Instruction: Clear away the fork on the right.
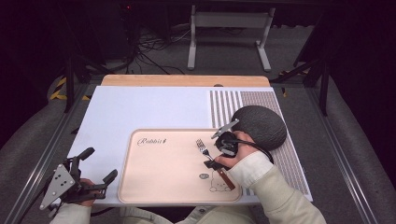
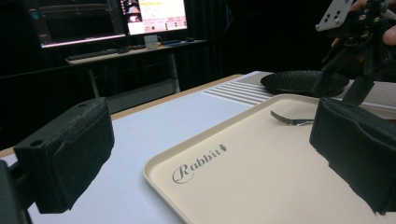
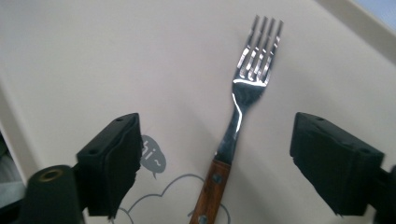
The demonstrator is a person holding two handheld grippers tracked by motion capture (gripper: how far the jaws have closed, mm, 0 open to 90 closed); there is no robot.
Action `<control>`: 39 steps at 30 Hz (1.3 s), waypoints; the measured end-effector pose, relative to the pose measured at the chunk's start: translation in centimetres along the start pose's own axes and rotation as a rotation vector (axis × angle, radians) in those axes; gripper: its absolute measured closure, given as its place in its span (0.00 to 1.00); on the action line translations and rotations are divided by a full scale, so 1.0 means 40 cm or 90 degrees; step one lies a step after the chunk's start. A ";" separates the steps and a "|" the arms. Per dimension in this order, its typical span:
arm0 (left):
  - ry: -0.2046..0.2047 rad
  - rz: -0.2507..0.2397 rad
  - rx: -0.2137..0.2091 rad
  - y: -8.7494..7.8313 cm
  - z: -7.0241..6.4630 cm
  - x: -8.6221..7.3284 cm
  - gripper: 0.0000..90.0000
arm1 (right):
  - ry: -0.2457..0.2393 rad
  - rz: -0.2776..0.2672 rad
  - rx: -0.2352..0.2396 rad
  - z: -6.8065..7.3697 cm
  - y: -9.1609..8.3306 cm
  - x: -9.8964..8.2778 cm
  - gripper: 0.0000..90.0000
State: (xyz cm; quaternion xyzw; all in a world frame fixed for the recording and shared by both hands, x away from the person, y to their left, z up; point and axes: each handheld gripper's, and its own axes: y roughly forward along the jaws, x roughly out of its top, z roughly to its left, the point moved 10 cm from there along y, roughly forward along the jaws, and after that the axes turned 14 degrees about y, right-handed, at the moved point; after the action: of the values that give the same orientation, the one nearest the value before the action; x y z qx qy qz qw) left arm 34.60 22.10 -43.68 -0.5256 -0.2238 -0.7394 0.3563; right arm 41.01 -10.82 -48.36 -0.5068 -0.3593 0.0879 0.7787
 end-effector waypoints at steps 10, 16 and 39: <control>0.000 -0.001 0.001 -0.001 0.001 0.001 0.00 | -0.172 -0.038 0.006 0.055 -0.012 0.031 0.80; 0.000 -0.002 0.001 -0.001 0.001 0.001 0.00 | -0.219 -0.023 0.031 0.071 0.004 0.036 1.00; -0.001 -0.001 0.000 -0.001 0.001 0.000 0.00 | -0.297 0.047 0.012 0.006 0.094 0.048 1.00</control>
State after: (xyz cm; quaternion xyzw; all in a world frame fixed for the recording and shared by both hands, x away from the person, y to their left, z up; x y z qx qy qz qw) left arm 34.60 22.15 -43.66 -0.5256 -0.2246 -0.7395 0.3555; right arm 43.11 -7.93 -50.62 -0.4784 -0.5099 0.2339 0.6756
